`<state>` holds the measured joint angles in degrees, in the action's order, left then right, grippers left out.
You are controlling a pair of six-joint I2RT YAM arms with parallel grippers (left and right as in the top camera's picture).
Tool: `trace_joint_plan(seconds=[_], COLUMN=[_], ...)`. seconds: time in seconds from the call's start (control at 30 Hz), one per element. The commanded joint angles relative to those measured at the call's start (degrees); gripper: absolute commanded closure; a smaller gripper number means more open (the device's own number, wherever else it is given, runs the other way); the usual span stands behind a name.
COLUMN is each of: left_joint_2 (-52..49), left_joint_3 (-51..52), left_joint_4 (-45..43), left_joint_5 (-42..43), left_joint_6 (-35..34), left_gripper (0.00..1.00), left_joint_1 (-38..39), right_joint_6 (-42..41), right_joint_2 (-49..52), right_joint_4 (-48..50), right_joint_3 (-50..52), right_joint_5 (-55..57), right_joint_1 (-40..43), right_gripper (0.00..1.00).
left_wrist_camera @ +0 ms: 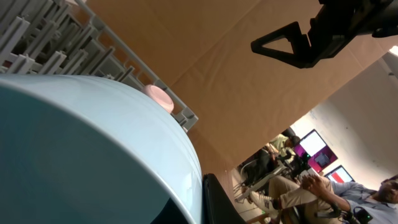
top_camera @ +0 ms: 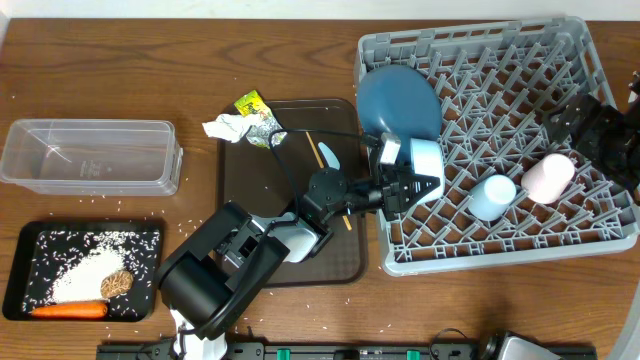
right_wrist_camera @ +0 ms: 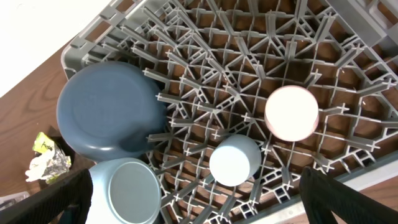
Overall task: Sort waste into correct bins and load items into the dishwasher rack
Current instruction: 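Lower the bowl into the rack beside the white cup and release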
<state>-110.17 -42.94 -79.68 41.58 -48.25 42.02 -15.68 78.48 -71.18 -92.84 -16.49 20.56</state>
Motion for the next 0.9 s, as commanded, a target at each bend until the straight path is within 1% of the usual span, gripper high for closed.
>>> trace_joint_plan(seconds=[0.0, 0.3, 0.37, 0.43, 0.5, 0.6, 0.87], left_joint_2=[-0.4, -0.7, -0.7, -0.7, -0.7, -0.7, -0.7], left_joint_3=[-1.3, -1.3, -1.3, -1.3, -1.3, -1.3, -1.3], left_joint_4=[-0.3, 0.7, 1.2, 1.2, 1.2, 1.2, 1.5], left_joint_5=[0.3, 0.2, 0.1, 0.2, 0.2, 0.4, 1.3], left_joint_6=[-0.5, -0.6, -1.7, -1.9, -1.9, -2.1, -2.0], left_gripper=[0.94, 0.93, 0.79, 0.69, 0.62, 0.59, 0.58], left_joint_1=[0.4, 0.5, 0.5, 0.4, 0.4, 0.4, -0.2], right_joint_6=[1.2, 1.2, 1.2, 1.2, 1.2, 1.2, 1.2], right_joint_2=[-0.2, -0.2, -0.2, -0.2, -0.2, -0.2, -0.2], right_joint_4=[-0.4, -1.3, -1.6, -1.7, -1.7, -1.8, -1.9], right_joint_3=[-0.2, -0.2, -0.2, -0.2, -0.2, -0.2, -0.2], right_joint_5=[0.2, 0.2, 0.2, 0.2, 0.2, 0.2, 0.2], right_joint_1=[0.4, 0.4, 0.4, 0.4, 0.4, 0.4, 0.4], right_gripper=[0.01, 0.01, 0.01, 0.01, 0.01, 0.01, 0.01])
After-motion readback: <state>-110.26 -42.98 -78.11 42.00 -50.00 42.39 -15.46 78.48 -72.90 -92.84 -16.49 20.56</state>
